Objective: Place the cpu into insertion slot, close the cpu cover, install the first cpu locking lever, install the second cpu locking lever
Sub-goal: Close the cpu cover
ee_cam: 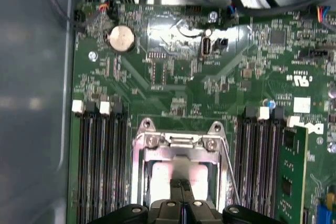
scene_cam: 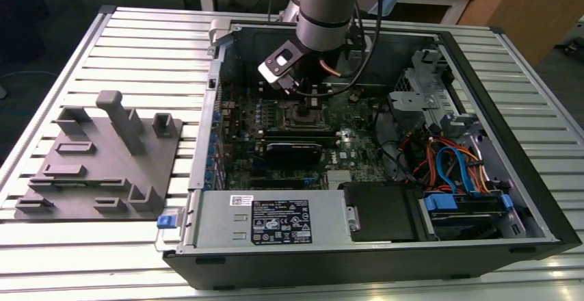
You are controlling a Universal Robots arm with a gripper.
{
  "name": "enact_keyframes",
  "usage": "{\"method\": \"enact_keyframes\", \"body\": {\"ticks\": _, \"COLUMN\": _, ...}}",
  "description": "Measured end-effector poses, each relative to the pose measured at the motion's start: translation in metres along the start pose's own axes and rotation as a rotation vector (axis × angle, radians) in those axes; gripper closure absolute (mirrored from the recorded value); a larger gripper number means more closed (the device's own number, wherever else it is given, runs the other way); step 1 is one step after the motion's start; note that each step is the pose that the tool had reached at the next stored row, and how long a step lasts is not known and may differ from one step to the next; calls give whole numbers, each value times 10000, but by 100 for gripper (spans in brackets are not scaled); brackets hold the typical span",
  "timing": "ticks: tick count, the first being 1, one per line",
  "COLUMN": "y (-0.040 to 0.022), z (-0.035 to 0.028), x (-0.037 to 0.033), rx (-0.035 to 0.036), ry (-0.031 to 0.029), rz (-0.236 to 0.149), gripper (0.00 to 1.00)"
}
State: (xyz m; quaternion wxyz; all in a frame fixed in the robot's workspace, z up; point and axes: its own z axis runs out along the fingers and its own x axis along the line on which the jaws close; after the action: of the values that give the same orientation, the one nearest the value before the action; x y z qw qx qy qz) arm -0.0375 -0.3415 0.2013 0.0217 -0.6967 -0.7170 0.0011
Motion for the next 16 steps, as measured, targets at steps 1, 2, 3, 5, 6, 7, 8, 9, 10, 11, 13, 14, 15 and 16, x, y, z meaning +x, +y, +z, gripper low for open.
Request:
{"method": "enact_keyframes", "body": {"ticks": 1, "y": 13, "z": 0, "x": 0, "rx": -1, "ry": 1, "rz": -1, "gripper": 90}}
{"method": "enact_keyframes", "body": {"ticks": 2, "y": 23, "z": 0, "x": 0, "rx": -1, "ry": 1, "rz": 0, "gripper": 90}}
{"method": "enact_keyframes", "body": {"ticks": 3, "y": 30, "z": -1, "x": -1, "rx": 0, "ry": 0, "rz": 0, "gripper": 90}}
{"method": "enact_keyframes", "body": {"ticks": 5, "y": 32, "z": -10, "x": 0, "rx": 0, "ry": -1, "rz": 1, "gripper": 90}}
{"method": "enact_keyframes", "body": {"ticks": 6, "y": 32, "z": -17, "x": 0, "rx": 0, "ry": 0, "rz": 1, "gripper": 90}}
{"method": "enact_keyframes", "body": {"ticks": 7, "y": 32, "z": -23, "x": 1, "rx": -2, "ry": 0, "rz": 0, "gripper": 90}}
{"method": "enact_keyframes", "body": {"ticks": 8, "y": 32, "z": -27, "x": 1, "rx": -3, "ry": 1, "rz": 1, "gripper": 90}}
{"method": "enact_keyframes", "body": {"ticks": 9, "y": 32, "z": -30, "x": 2, "rx": -4, "ry": 2, "rz": 10, "gripper": 90}}
{"method": "enact_keyframes", "body": {"ticks": 10, "y": 31, "z": -36, "x": 2, "rx": -3, "ry": 0, "rz": 27, "gripper": 90}}
{"method": "enact_keyframes", "body": {"ticks": 11, "y": 31, "z": -43, "x": 2, "rx": -5, "ry": 1, "rz": 49, "gripper": 90}}
{"method": "enact_keyframes", "body": {"ticks": 13, "y": 31, "z": -58, "x": 3, "rx": -6, "ry": 3, "rz": 84, "gripper": 90}}
{"method": "enact_keyframes", "body": {"ticks": 14, "y": 30, "z": -66, "x": 4, "rx": -6, "ry": 3, "rz": 94, "gripper": 90}}
{"method": "enact_keyframes", "body": {"ticks": 15, "y": 30, "z": -68, "x": 4, "rx": -7, "ry": 4, "rz": 98, "gripper": 90}}
{"method": "enact_keyframes", "body": {"ticks": 16, "y": 30, "z": -68, "x": 4, "rx": -8, "ry": 5, "rz": 99, "gripper": 90}}
